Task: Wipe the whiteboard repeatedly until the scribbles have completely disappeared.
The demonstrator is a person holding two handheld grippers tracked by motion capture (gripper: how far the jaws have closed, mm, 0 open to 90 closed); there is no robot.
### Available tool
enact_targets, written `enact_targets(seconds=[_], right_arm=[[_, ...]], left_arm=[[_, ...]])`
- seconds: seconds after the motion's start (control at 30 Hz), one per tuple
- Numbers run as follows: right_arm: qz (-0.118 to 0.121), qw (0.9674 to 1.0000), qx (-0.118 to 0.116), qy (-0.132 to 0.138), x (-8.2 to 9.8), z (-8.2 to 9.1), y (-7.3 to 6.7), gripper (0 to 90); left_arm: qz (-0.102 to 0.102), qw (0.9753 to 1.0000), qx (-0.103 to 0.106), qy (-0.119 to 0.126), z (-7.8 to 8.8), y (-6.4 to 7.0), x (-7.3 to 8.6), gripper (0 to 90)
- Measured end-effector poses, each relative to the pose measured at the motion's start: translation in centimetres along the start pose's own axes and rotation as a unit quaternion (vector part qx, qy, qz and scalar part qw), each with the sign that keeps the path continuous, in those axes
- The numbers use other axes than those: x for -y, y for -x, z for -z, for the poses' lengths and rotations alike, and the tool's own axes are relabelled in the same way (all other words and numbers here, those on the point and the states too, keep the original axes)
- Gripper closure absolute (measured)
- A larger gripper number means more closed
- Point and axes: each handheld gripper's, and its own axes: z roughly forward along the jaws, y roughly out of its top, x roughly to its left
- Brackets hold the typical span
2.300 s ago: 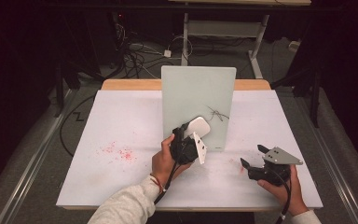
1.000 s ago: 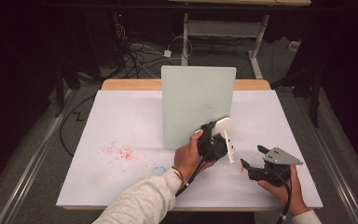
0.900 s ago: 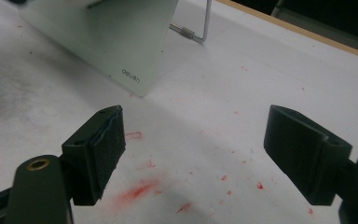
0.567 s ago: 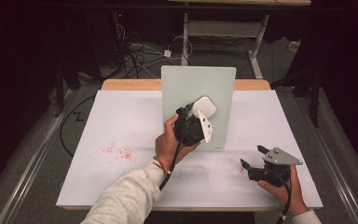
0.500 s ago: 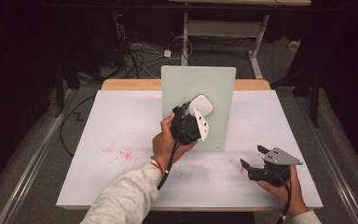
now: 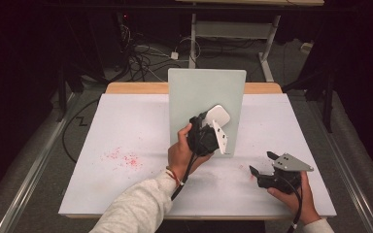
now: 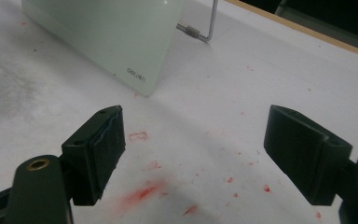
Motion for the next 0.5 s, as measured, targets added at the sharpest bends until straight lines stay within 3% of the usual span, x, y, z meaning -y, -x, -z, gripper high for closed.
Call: enact_targets(seconds=[0.27, 0.37, 0.5], right_arm=[[-0.002, 1.0, 0.001, -0.004, 0.2, 0.0, 0.2, 21.0], [-0.001, 1.0, 0.0, -0.004, 0.2, 0.0, 0.2, 21.0], [-0.001, 1.0, -0.003, -0.004, 0.2, 0.0, 0.2, 21.0]], left_arm=[[-0.04, 0.9992, 0.007, 0.002, -1.1, 3.4, -2.0, 28.5], [-0.066, 0.9978, 0.004, -0.003, -1.3, 4.6, -2.5, 28.6], [-0.076, 0.9971, 0.01, -0.008, -1.6, 5.8, -2.7, 28.6]])
